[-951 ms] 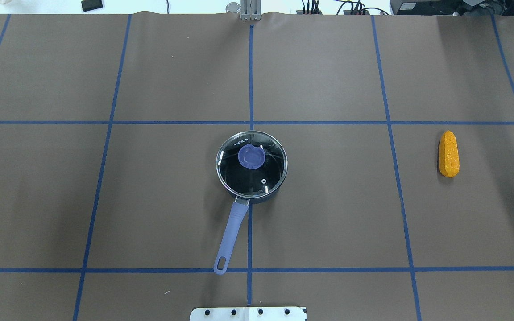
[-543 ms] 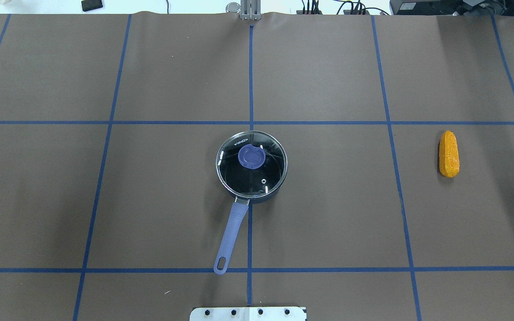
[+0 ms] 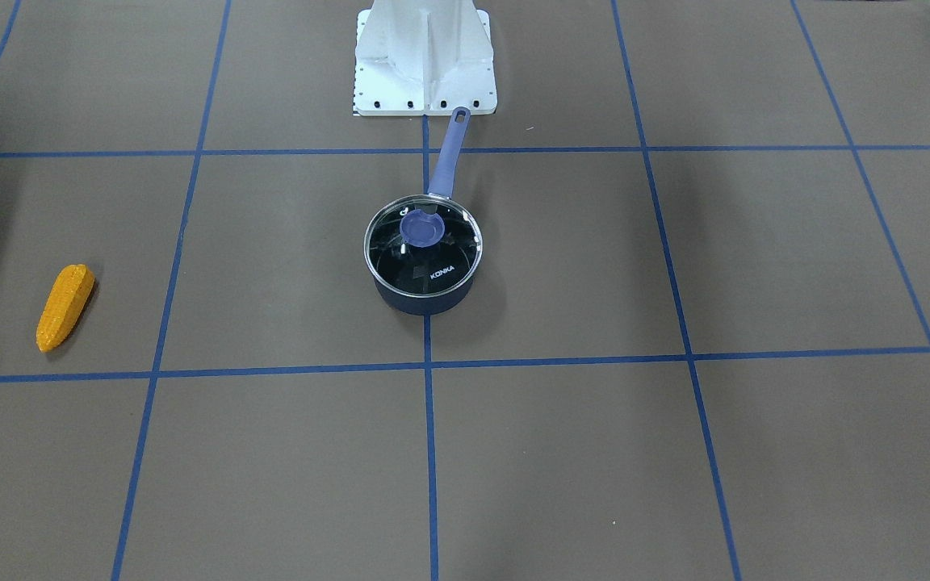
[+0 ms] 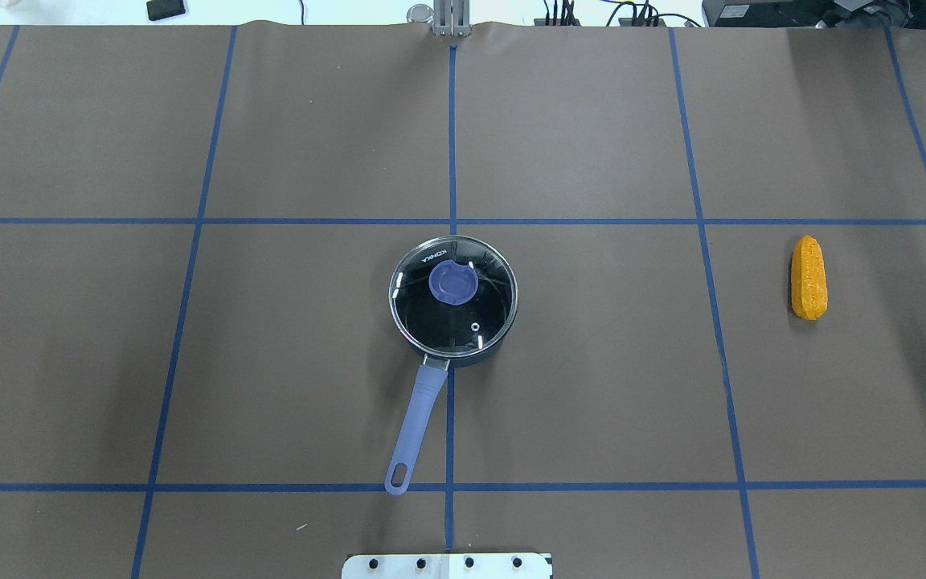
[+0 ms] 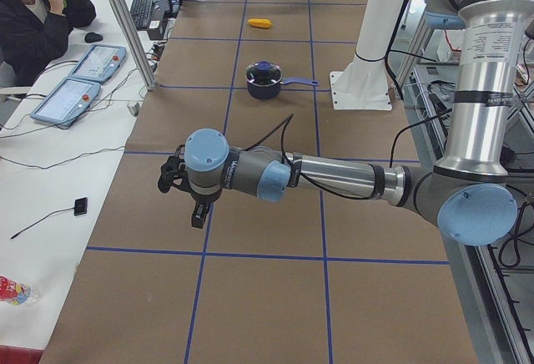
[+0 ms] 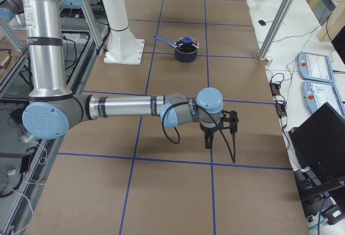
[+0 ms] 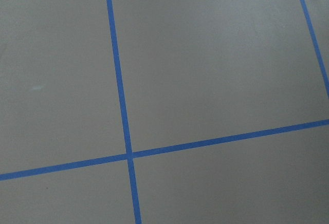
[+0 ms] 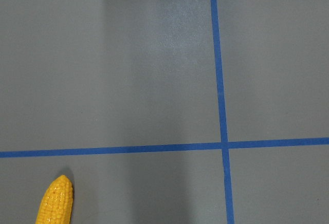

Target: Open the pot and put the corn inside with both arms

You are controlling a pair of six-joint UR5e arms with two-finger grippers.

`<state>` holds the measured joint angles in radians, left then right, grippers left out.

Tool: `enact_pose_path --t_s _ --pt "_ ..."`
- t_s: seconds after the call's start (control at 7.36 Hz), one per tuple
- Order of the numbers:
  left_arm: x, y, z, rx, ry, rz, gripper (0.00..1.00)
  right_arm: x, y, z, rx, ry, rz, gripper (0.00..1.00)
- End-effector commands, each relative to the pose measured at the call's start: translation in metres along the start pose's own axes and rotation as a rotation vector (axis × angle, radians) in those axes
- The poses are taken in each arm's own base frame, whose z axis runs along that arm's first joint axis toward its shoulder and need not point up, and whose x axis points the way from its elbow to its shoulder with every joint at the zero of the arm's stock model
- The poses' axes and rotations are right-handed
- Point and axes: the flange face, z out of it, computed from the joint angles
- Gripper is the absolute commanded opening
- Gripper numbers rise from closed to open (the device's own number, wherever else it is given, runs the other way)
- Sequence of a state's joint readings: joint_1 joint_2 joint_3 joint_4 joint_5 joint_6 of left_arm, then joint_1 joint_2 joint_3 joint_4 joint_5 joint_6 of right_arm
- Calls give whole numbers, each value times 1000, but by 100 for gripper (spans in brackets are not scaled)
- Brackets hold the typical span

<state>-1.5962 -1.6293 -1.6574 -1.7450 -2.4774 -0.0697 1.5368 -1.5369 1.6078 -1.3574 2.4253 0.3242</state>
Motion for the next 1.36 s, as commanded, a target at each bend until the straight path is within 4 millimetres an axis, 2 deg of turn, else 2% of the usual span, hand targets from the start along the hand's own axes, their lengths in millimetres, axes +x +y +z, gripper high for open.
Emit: enact_pose_path --t_s 0.0,0.14,0.27,0.41,0.54,0.68,0.81,0.95,1.09,1.22 --pt "33 -11 -19 32 6 -86 98 -23 -5 3 0 -9 84 100" --pt "69 -18 -20 36 24 -115 98 -54 -17 14 -14 -12 73 100" --pt "106 -23 -13 21 44 -152 98 -79 -23 33 -39 -2 72 100" --pt "156 -37 -7 13 67 -191 98 -107 -29 46 -47 12 48 100" --pt "213 -47 5 -8 96 -226 98 -136 -37 56 -53 12 51 100" --pt "284 -52 21 -27 97 -293 98 -159 -39 66 -52 24 56 100" --pt "362 -52 34 -48 80 -330 98 -170 -45 64 -41 24 44 100" --pt "434 -46 37 -63 46 -347 98 -172 -45 62 -41 19 51 100" --pt "496 -35 43 -73 17 -369 98 -188 -38 73 -56 18 90 100" --pt "536 -24 52 -79 11 -382 98 -193 -31 94 -65 60 82 100"
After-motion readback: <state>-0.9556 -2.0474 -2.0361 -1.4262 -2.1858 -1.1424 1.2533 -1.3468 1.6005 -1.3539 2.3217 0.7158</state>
